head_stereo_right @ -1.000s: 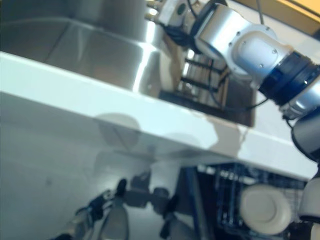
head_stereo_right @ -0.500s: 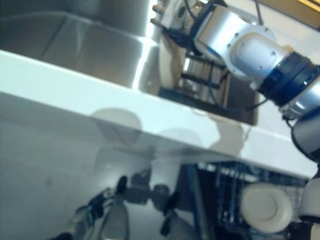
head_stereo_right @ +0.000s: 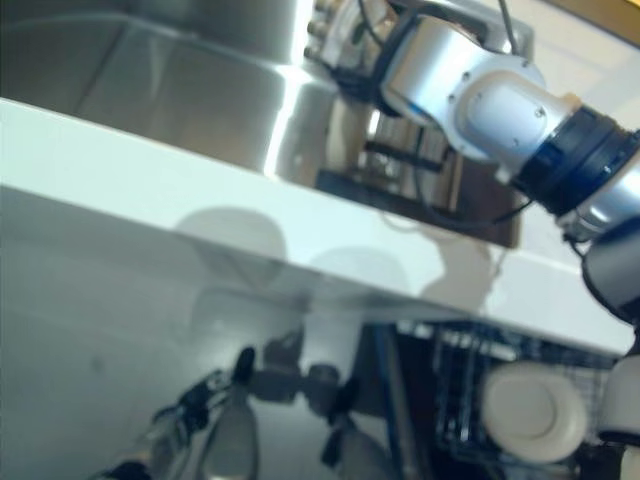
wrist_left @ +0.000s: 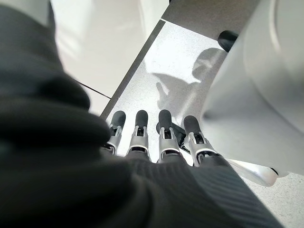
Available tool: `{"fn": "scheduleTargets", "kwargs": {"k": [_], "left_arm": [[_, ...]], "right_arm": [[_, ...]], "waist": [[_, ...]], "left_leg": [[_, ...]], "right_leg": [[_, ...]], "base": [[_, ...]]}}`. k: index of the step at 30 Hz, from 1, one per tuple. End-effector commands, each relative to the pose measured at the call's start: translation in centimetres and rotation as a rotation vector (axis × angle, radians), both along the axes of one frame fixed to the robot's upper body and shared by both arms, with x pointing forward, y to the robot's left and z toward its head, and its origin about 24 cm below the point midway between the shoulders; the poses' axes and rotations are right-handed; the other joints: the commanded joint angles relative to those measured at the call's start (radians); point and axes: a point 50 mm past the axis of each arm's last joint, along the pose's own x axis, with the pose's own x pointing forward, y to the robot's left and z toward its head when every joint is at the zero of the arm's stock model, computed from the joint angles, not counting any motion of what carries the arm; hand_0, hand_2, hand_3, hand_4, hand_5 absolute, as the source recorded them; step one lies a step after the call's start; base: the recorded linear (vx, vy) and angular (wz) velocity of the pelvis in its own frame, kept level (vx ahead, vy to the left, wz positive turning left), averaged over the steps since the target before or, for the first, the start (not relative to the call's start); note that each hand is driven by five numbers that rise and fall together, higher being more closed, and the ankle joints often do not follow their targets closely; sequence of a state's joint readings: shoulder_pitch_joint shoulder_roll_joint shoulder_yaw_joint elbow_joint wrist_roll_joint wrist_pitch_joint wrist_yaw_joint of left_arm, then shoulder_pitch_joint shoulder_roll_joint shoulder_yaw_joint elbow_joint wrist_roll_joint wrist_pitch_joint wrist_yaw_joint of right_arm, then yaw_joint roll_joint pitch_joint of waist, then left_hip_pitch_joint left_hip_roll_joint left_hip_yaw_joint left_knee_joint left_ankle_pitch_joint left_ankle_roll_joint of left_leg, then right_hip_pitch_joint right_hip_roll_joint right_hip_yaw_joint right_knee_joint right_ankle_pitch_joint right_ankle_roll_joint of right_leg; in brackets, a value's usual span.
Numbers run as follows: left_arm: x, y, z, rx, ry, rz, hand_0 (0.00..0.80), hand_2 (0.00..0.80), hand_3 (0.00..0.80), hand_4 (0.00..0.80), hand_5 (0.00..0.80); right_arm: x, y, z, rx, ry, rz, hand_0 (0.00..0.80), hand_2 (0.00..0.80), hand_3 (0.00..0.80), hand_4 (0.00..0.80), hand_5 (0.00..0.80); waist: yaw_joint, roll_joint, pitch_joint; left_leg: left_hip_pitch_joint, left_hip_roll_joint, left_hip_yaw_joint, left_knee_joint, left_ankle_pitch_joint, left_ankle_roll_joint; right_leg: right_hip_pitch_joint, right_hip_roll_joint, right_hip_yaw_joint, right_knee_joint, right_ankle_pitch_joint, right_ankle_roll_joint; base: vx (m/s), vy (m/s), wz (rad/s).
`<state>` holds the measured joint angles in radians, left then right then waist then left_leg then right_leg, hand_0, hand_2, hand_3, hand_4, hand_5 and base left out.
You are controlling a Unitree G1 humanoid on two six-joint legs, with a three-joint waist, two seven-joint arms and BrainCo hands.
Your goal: Take plates into dishwasher
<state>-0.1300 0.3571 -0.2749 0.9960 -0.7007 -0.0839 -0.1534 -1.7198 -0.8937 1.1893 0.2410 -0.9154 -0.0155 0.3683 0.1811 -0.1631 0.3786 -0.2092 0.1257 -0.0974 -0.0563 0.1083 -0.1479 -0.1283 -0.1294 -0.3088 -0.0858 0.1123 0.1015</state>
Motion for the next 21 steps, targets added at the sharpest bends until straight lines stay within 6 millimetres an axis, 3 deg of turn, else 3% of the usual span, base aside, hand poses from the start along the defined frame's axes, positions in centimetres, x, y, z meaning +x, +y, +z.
{"fn": "scheduleTargets", "kwargs": {"k": [1, 2, 3, 4, 21], "left_arm": [[1.5, -0.8, 0.9, -0.03, -0.08, 0.009, 0.0, 0.0, 0.0, 0.0, 0.0], [1.6, -0.8, 0.9, -0.031, -0.082, 0.01, 0.0, 0.0, 0.0, 0.0, 0.0], [1.6, -0.8, 1.0, -0.032, -0.085, 0.011, 0.0, 0.0, 0.0, 0.0, 0.0], [1.6, -0.8, 1.0, -0.035, -0.089, 0.015, 0.0, 0.0, 0.0, 0.0, 0.0], [0.8, 0.2, 0.6, 0.011, -0.053, 0.03, 0.0, 0.0, 0.0, 0.0, 0.0]], "right_arm": [[0.0, -0.7, 0.9, -0.014, -0.045, -0.082, 0.0, 0.0, 0.0, 0.0, 0.0], [0.1, -0.7, 0.8, -0.016, -0.04, -0.092, 0.0, 0.0, 0.0, 0.0, 0.0], [0.2, -0.8, 0.7, -0.026, -0.03, -0.109, 0.104, 0.104, 0.104, 0.104, 0.104], [0.4, -0.9, 0.3, -0.051, -0.021, -0.132, 0.8, 0.8, 0.8, 0.8, 0.8], [1.2, -2.0, 0.0, -0.057, 0.012, -0.152, 0.8, 0.8, 0.8, 0.8, 0.8]], "waist": [[0.016, -0.033, 0.047], [0.016, -0.033, 0.048], [0.017, -0.032, 0.05], [0.018, -0.031, 0.052], [0.008, -0.057, -0.005]], "left_leg": [[-0.017, -0.083, 0.088, -0.031, 0.015, 0.083], [-0.018, -0.083, 0.089, -0.031, 0.015, 0.083], [-0.018, -0.083, 0.09, -0.031, 0.016, 0.082], [-0.019, -0.083, 0.092, -0.031, 0.017, 0.082], [0.02, -0.075, 0.096, -0.031, 0.0, 0.08]], "right_leg": [[-0.024, -0.006, 0.013, -0.001, 0.049, 0.042], [-0.025, -0.007, 0.013, -0.001, 0.05, 0.042], [-0.026, -0.007, 0.011, -0.001, 0.051, 0.043], [-0.026, -0.008, 0.009, -0.001, 0.052, 0.043], [0.007, -0.005, 0.019, -0.001, 0.041, 0.043]], "base": [[0.0, 0.0, 0.0], [0.0, 0.0, 0.0], [0.0, 0.0, 0.0], [0.0, 0.0, 0.0], [0.001, -0.004, 0.0]]}}
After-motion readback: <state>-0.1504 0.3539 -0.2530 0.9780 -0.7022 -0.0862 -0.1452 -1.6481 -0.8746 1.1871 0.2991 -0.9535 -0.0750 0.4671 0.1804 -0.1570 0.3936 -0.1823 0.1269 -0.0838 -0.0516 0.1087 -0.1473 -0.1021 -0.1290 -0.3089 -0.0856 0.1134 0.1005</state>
